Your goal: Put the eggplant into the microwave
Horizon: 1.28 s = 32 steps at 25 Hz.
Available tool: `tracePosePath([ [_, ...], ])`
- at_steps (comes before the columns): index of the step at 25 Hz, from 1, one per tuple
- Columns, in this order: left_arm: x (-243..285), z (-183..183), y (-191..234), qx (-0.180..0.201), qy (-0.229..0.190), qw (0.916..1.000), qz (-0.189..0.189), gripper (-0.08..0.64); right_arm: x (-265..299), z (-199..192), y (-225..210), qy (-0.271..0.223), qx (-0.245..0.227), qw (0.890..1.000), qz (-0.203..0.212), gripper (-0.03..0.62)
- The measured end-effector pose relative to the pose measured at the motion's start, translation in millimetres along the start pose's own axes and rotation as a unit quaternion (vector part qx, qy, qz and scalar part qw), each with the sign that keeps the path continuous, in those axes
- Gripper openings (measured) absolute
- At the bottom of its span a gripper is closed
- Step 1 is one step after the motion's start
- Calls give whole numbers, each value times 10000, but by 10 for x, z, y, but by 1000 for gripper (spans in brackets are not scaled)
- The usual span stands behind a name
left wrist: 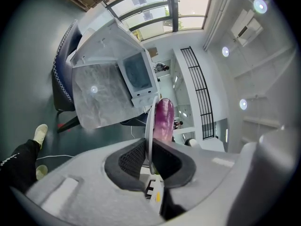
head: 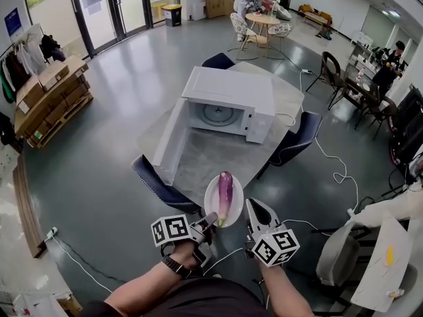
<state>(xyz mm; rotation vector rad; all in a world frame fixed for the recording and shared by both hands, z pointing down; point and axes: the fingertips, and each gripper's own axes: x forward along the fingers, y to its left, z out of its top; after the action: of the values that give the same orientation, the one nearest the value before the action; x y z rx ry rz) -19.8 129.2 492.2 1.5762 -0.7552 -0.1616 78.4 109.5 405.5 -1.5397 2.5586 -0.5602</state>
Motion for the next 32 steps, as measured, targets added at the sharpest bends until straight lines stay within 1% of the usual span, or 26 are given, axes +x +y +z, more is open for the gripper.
tracePosePath([
  [4, 220, 378, -9, 99, 160, 9998, -3, 28, 376, 83, -104, -2, 32, 9998, -194, 2],
  [8, 499, 723, 52, 116, 315, 9994, 2, 28, 711, 111, -280, 19, 104, 9990, -436, 2],
  [12, 715, 1034, 83, 180, 450, 9988, -49, 28, 984, 182, -373, -74, 114, 9976, -684, 2],
  [15, 842, 1263, 65, 263, 485, 9984, -94, 28, 1160, 250, -410, -143, 83, 9966, -802, 2],
  [18, 957, 1387, 87, 167, 444, 9988, -74, 28, 1248, 277, -459, -129, 90, 9962, -855, 2],
  [25, 1222, 1629, 185, 5, 234, 9997, 13, 28, 1496, 336, -622, -163, 93, 9968, -782, 2],
  [29, 1416, 1872, 269, -133, 0, 9999, 106, 28, 1736, 373, -745, -99, 86, 9982, -579, 2],
  [32, 1604, 2063, 350, -81, -181, 9996, 197, 28, 1946, 371, -859, -7, 78, 9993, -368, 2],
])
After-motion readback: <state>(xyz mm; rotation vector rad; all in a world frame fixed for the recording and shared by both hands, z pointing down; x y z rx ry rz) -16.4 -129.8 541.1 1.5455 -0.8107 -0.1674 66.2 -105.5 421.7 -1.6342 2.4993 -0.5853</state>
